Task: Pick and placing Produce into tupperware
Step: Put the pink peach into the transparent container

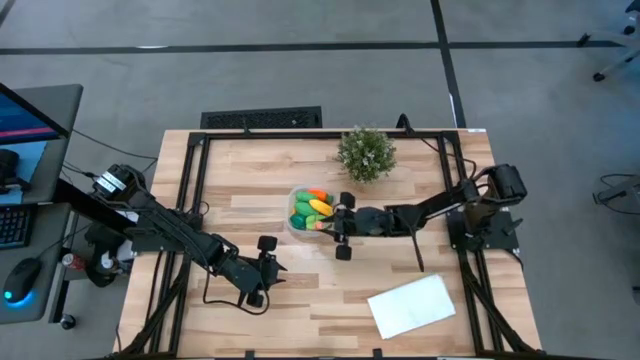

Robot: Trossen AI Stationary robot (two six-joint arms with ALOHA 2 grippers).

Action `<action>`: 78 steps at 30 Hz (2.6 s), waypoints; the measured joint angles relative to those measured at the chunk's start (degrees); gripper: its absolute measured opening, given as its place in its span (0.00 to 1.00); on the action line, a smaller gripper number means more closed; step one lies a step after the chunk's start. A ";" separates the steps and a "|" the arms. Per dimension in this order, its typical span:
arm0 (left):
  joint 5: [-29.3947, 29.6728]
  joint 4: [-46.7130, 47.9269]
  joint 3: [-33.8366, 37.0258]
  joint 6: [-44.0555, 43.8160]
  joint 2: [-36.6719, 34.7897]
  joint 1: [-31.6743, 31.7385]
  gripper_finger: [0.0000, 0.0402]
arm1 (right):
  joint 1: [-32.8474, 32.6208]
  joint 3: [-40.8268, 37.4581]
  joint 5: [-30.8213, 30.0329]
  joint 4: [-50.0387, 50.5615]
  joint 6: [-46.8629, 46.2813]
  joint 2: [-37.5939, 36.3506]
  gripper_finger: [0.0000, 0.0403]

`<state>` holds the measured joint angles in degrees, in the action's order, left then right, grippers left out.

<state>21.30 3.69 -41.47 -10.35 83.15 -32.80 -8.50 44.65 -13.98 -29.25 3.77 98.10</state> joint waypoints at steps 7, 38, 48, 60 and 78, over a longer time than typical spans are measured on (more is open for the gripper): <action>0.00 0.01 0.00 0.00 -0.02 0.00 0.29 | 1.07 6.49 0.55 8.56 3.21 0.46 0.27; 0.04 1.36 0.00 0.02 -0.02 -0.01 0.29 | 9.94 18.72 10.44 26.73 5.73 0.50 0.27; 0.07 1.54 0.00 0.02 0.00 -0.02 0.29 | 10.41 18.90 12.57 21.55 5.71 5.71 0.27; 0.07 2.35 0.00 0.04 0.00 -0.02 0.29 | 13.01 26.59 12.46 23.47 5.31 13.17 0.27; -1.51 3.45 0.00 -2.06 0.00 -0.72 0.29 | 14.30 32.64 12.44 31.22 4.13 17.40 0.27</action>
<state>19.79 7.14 -41.47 -12.41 83.15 -33.52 5.80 77.30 -1.54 1.97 7.90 115.50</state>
